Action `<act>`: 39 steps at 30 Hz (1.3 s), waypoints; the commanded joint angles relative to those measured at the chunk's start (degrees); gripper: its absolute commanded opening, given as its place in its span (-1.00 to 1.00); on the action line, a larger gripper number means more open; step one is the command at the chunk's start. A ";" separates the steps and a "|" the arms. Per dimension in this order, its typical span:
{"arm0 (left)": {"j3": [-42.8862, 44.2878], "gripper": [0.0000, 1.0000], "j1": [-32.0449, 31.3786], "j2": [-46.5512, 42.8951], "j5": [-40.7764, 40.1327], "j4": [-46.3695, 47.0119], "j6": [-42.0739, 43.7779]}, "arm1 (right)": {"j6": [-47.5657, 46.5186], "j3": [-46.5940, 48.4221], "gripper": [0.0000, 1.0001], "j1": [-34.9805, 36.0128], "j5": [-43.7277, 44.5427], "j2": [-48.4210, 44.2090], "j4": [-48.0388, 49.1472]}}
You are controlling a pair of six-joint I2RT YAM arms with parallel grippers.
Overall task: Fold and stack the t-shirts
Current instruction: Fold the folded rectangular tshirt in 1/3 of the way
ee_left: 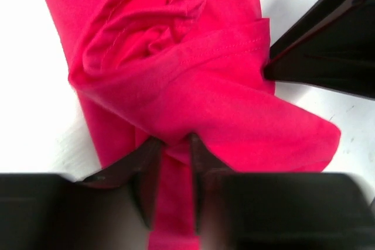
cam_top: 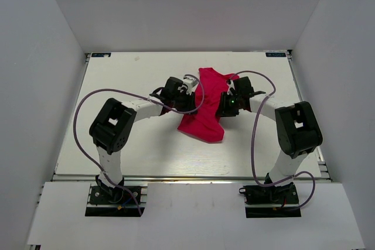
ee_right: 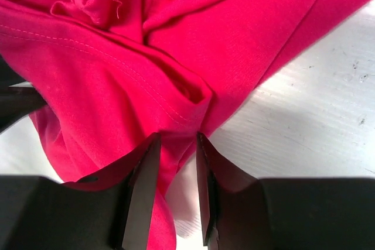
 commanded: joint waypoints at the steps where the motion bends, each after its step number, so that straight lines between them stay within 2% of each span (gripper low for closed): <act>1: 2.69 -0.35 -0.14 0.79 2.68 2.09 1.17 | 0.23 0.86 -0.27 0.18 -1.01 -0.37 1.01; 3: 3.31 -0.58 -0.14 0.79 2.69 2.09 1.17 | -0.30 1.49 -0.30 0.09 -3.73 0.43 1.97; 6: 3.84 -0.72 -0.14 0.00 1.99 2.09 1.70 | 0.05 2.36 -0.94 0.00 -8.13 1.32 4.78; 7: 3.84 -0.77 -0.14 -0.70 1.38 2.09 1.70 | 0.40 2.36 -1.00 0.09 -8.32 0.45 5.83; 11: 3.84 -0.81 0.38 -2.81 1.37 2.79 3.98 | 0.05 1.75 -1.00 0.00 -4.47 -3.69 5.07; 16: 3.84 -0.81 0.38 -6.33 1.29 3.49 10.73 | 0.75 -0.79 -1.00 -0.09 2.65 -10.79 3.12; 18: 3.22 -0.74 0.91 -7.20 3.63 3.50 13.63 | 2.24 -2.28 -1.00 -0.17 4.86 -13.17 2.42; 19: 3.22 -0.71 0.91 -7.21 5.31 3.50 17.30 | 2.42 -2.38 -1.00 -0.17 6.78 -13.36 1.98; 22: 3.74 -0.64 0.91 -6.25 6.82 4.37 20.15 | 3.21 -2.91 -1.00 -0.26 6.54 -13.36 2.07; 24: 5.23 -0.64 0.91 -4.58 4.46 4.90 19.63 | 3.65 -3.08 -1.00 -0.17 6.27 -12.40 1.98; 27: 10.42 -0.64 0.91 -0.19 2.78 0.69 20.33 | 3.65 -2.73 -1.00 -0.17 8.11 -10.30 1.71; 33: 15.78 -0.64 1.96 6.32 -2.49 -2.55 20.42 | 4.27 0.60 -1.00 -0.52 14.17 -5.64 1.89; 34: 17.01 -0.59 2.66 7.19 -2.50 -3.09 19.89 | 4.79 1.48 -1.00 -0.70 16.10 -5.11 1.80; 36: 17.55 -0.24 3.19 8.52 -2.50 -4.49 19.89 | 4.97 3.06 -1.00 -0.88 16.55 -2.91 0.48; 38: 18.25 0.36 3.20 9.14 -1.98 -4.50 19.28 | 5.15 4.55 -1.00 -1.14 16.82 -1.77 0.66; 39: 17.73 0.72 3.20 9.14 -1.27 -4.50 19.27 | 4.89 4.91 -1.00 -1.05 16.73 -0.72 0.75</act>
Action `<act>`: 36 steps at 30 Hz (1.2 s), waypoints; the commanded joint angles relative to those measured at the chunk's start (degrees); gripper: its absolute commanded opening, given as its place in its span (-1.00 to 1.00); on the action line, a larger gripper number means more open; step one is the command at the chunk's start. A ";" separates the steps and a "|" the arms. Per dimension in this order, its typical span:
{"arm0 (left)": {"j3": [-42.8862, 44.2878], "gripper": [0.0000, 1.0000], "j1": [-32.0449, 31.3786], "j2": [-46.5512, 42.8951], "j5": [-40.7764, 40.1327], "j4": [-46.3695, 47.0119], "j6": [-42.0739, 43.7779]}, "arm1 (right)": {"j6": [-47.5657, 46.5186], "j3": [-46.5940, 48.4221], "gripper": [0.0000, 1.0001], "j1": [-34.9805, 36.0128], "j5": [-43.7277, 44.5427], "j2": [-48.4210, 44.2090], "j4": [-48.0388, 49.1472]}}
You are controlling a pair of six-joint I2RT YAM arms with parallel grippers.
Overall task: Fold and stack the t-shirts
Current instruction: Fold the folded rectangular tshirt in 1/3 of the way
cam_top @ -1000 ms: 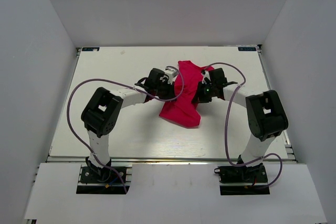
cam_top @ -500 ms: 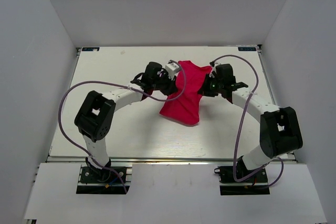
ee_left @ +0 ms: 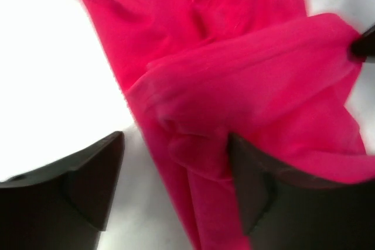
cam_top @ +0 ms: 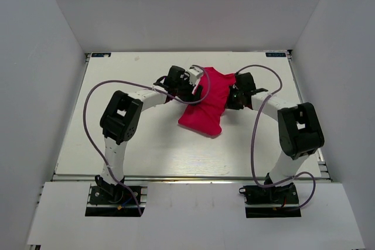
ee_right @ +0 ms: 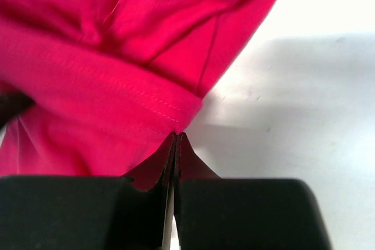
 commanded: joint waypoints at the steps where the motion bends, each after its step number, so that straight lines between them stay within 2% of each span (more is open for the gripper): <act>1: 0.98 0.90 1.20 -2.16 -0.02 -2.08 -0.62 | 0.67 4.02 -1.00 -0.70 4.66 1.59 -0.21; 2: 0.98 0.99 1.21 -2.69 -0.02 -2.08 -0.62 | 0.41 5.50 -1.00 -0.79 4.94 2.11 -0.39; 5: -0.52 0.99 1.21 -4.97 -0.02 -2.08 -1.14 | -1.00 8.32 -0.98 -0.96 6.08 3.17 -1.44; 6: -1.21 0.99 1.21 -5.68 -0.02 -2.08 -1.14 | -2.83 10.07 -0.71 -1.05 5.82 3.35 -2.58; 9: -2.88 0.99 1.21 -9.19 -2.03 -2.08 -2.37 | -4.86 13.93 -0.28 -0.97 5.56 2.82 -5.03; 11: -3.41 0.99 1.21 -11.99 -5.01 -3.82 -3.86 | -6.18 14.91 -0.09 -0.71 5.64 2.04 -6.19; 12: -3.42 0.99 1.73 -12.79 -5.73 -3.83 -3.87 | -6.54 14.74 0.11 -0.70 5.64 1.59 -7.32; 14: -4.03 0.99 1.74 -14.03 -9.76 -3.83 -5.70 | -6.80 13.78 0.24 -0.53 5.73 -1.38 -7.42; 16: -2.73 0.99 2.43 -14.03 -12.31 -4.54 -5.71 | -8.29 10.54 0.52 -0.18 4.24 -5.06 -6.03; 17: -1.67 0.99 2.44 -14.03 -13.02 -6.45 -6.24 | -8.47 8.78 0.55 -0.18 1.28 -5.96 -5.58; 18: 1.30 0.99 2.44 -13.51 -13.99 -8.04 -7.11 | -9.26 7.72 0.74 0.17 -1.71 -6.75 -4.79; 19: 2.72 0.99 2.96 -12.98 -14.78 -9.88 -7.99 | -10.13 5.54 0.81 0.61 -3.13 -8.85 -2.35; 20: 3.43 0.99 3.49 -12.98 -14.79 -12.25 -9.65 | -10.40 5.25 0.81 1.14 -5.84 -9.04 -1.54; 23: -1.02 0.99 3.49 -14.72 -9.96 -10.52 -10.20 | -10.41 7.00 0.81 3.51 -9.99 -7.21 -0.92; 27: -15.33 0.99 2.01 -22.28 -4.60 -2.88 -13.53 | -11.46 11.65 0.81 5.62 -10.09 -2.64 -1.27; 30: -22.54 0.99 1.47 -26.15 7.76 3.96 -16.35 | -13.48 16.30 0.81 6.68 -9.48 1.49 -2.23; 31: -24.58 0.99 0.78 -27.55 12.93 10.34 -17.13 | -14.35 17.46 0.81 6.68 -9.21 2.37 -2.67; 33: -29.07 0.99 -0.19 -28.09 15.09 15.48 -17.14 | -16.64 21.24 0.81 7.64 -4.93 6.07 -3.20; 36: -28.13 0.99 -1.68 -26.61 14.57 16.21 -15.39 | -22.17 25.02 0.81 7.91 -3.84 10.89 -3.28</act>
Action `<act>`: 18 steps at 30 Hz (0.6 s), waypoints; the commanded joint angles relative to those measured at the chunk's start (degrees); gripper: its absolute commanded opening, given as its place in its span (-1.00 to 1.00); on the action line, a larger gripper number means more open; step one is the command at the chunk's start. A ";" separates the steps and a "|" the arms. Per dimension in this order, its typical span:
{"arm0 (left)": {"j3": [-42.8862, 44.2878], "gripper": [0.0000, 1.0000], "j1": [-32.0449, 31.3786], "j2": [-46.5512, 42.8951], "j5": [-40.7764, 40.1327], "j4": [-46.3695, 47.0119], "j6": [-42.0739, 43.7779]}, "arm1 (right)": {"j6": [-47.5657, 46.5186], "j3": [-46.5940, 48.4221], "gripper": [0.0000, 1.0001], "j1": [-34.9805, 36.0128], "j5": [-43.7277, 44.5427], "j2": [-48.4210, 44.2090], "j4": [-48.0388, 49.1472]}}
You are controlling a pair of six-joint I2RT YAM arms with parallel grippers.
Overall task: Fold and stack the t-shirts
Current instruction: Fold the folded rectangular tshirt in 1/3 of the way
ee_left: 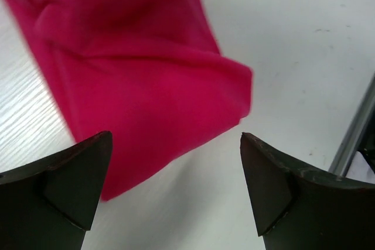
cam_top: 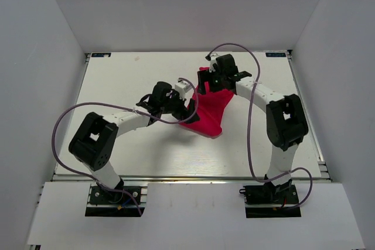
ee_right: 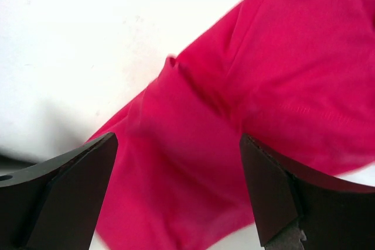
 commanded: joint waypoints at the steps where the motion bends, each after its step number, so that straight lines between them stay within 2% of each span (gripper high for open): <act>1: 1.50 0.99 -2.12 -0.64 6.81 8.10 0.72 | -7.62 5.20 0.81 0.44 2.01 4.36 0.97; 2: 2.03 0.99 -2.65 0.41 7.68 8.10 1.25 | -7.90 5.90 0.81 0.44 2.27 5.16 1.15; 4: 2.73 0.99 -3.62 3.49 9.79 9.84 1.26 | -10.10 8.27 0.40 0.52 0.16 7.27 1.32; 8: 2.73 0.99 -5.38 6.39 10.59 10.56 2.04 | -11.85 11.18 0.01 0.44 -5.46 10.44 -0.25; 10: 2.21 0.99 -5.38 6.40 10.59 9.94 2.57 | -12.30 11.80 -0.48 0.26 -7.57 11.84 -0.70; 11: 0.55 0.99 -6.08 6.92 10.59 10.99 2.58 | -12.21 11.80 -0.66 0.43 -7.57 12.02 -0.52; 12: -0.25 0.99 -6.09 6.93 10.59 11.87 2.58 | -11.77 11.54 -1.00 0.09 -6.36 12.29 -0.35; 18: -3.06 0.99 -6.62 10.35 11.38 12.67 2.05 | -10.45 11.97 -1.00 -0.36 -2.32 12.64 1.85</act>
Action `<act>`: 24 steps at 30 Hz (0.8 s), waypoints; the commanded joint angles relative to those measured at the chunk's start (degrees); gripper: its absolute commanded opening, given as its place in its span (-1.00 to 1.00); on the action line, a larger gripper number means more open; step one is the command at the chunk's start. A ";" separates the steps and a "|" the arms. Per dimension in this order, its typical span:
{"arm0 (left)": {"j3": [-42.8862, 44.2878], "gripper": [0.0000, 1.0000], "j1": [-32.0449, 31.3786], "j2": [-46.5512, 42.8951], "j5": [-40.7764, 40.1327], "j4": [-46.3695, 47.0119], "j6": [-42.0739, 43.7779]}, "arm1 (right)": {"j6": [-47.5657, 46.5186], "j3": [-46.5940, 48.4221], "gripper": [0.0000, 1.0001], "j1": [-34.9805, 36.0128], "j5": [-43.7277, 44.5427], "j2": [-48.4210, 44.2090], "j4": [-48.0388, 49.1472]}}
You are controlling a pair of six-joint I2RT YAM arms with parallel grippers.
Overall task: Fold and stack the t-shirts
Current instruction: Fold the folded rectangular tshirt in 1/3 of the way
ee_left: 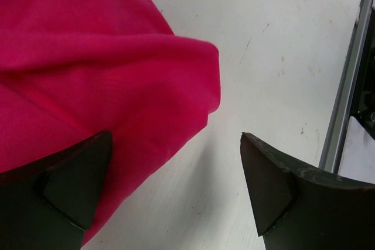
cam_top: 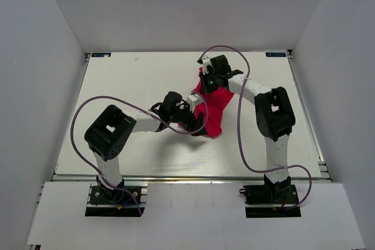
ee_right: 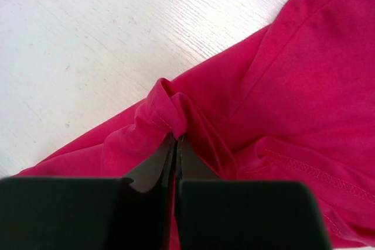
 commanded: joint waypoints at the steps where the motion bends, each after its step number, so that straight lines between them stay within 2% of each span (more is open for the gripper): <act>1: -2.78 0.99 -0.32 0.46 2.22 1.37 0.63 | 0.32 4.01 -1.00 -0.55 3.70 0.86 1.98; 4: -5.77 0.99 -0.32 0.46 1.61 1.37 0.63 | 1.47 8.30 -1.00 -1.26 9.41 2.35 -0.11; 9: -7.45 0.99 -0.32 0.45 1.69 2.94 0.11 | 1.65 13.42 -1.00 -2.31 11.71 7.18 -4.78; 16: -6.40 0.97 -0.32 1.69 1.43 2.69 0.10 | 2.45 11.93 -1.00 -2.66 11.72 8.25 -4.61; 17: -6.39 0.97 -0.32 0.99 1.43 2.69 0.10 | 2.35 11.93 -0.77 -2.66 10.15 7.64 -4.52; 19: -4.73 0.97 -0.32 0.11 0.74 2.08 -0.43 | 2.35 11.93 -0.62 -2.66 9.09 5.10 -4.26; 20: -3.33 0.97 -0.32 -1.11 0.12 1.29 -0.95 | 2.35 11.85 -0.48 -2.66 7.25 4.21 -4.34; 21: -2.62 0.97 -0.32 -1.74 0.12 1.28 -0.95 | 2.26 12.11 -0.20 -2.66 6.97 1.51 -4.35; 23: -1.21 0.99 -0.32 -2.88 -1.20 0.14 -0.95 | 2.35 11.59 0.23 -2.66 6.97 -0.45 -4.00; 24: 0.19 0.99 -0.32 -4.02 -1.20 -0.65 -0.95 | 2.35 10.45 0.80 -2.58 6.97 -3.07 -3.38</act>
